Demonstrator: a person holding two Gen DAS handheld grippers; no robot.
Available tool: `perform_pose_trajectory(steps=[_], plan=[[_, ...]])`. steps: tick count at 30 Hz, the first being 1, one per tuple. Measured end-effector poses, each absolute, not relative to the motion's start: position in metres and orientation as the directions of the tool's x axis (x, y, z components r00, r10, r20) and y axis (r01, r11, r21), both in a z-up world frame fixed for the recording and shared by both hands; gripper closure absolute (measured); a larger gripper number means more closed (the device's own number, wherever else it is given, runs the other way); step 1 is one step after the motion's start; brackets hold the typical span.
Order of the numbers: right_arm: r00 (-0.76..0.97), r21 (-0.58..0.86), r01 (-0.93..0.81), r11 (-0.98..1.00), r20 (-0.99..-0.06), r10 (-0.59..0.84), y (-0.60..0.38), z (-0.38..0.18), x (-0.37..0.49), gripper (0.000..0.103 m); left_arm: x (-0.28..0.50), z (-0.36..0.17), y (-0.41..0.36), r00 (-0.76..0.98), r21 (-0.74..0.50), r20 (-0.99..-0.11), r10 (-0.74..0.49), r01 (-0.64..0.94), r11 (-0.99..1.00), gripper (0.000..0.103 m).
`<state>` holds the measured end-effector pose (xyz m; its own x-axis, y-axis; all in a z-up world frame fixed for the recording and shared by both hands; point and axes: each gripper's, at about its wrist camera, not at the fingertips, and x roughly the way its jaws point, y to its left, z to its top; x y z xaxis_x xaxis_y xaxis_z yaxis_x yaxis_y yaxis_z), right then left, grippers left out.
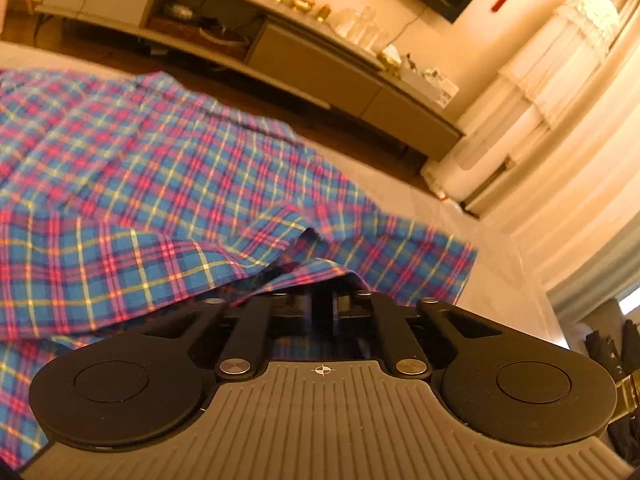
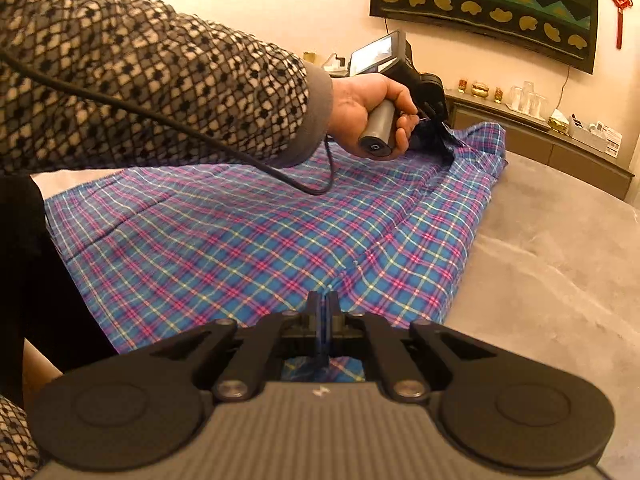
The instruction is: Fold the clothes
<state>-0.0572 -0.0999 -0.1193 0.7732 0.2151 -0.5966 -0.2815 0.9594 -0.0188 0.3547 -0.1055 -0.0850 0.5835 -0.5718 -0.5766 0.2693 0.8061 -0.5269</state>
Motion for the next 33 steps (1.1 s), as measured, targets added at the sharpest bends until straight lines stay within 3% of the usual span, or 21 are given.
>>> perform_pose_trajectory(steps=[5,12,21,26,29,31,32,33], plan=[[0.757,0.002,-0.33,0.944,-0.596,0.266,-0.095,-0.12,-0.057,0.101,0.348,-0.069,-0.087,0.644,-0.515,-0.536,-0.546,0.264,0.816,0.103],[0.685,-0.007,-0.359,0.933,-0.681,0.259,-0.091,-0.136,-0.05,0.101,0.32,-0.067,-0.061,0.792,-0.374,-0.529,-0.305,0.105,0.921,0.103],[0.668,0.05,-0.389,0.92,-0.673,0.319,-0.099,-0.133,-0.052,0.101,0.314,-0.079,-0.068,0.801,-0.181,-0.587,-0.12,0.015,0.983,0.103],[0.643,0.188,-0.385,0.904,-0.648,0.408,-0.122,-0.121,-0.049,0.087,0.313,-0.077,-0.06,0.776,-0.198,-0.609,-0.165,0.053,0.979,0.103],[0.692,0.357,-0.331,0.873,-0.537,0.482,-0.168,-0.094,-0.054,0.079,0.296,-0.065,-0.05,0.765,-0.224,-0.605,-0.22,0.102,0.969,0.095],[0.731,0.455,-0.286,0.843,-0.465,0.499,-0.2,-0.079,-0.057,0.079,0.279,-0.055,-0.044,0.758,-0.242,-0.599,-0.26,0.138,0.96,0.09],[0.745,0.433,-0.246,0.867,-0.488,0.455,-0.206,-0.081,-0.056,0.078,0.269,-0.051,-0.043,0.751,-0.253,-0.596,-0.284,0.161,0.954,0.09],[0.733,0.37,-0.214,0.904,-0.551,0.399,-0.202,-0.088,-0.052,0.084,0.26,-0.048,-0.044,0.742,-0.259,-0.595,-0.308,0.186,0.948,0.09]])
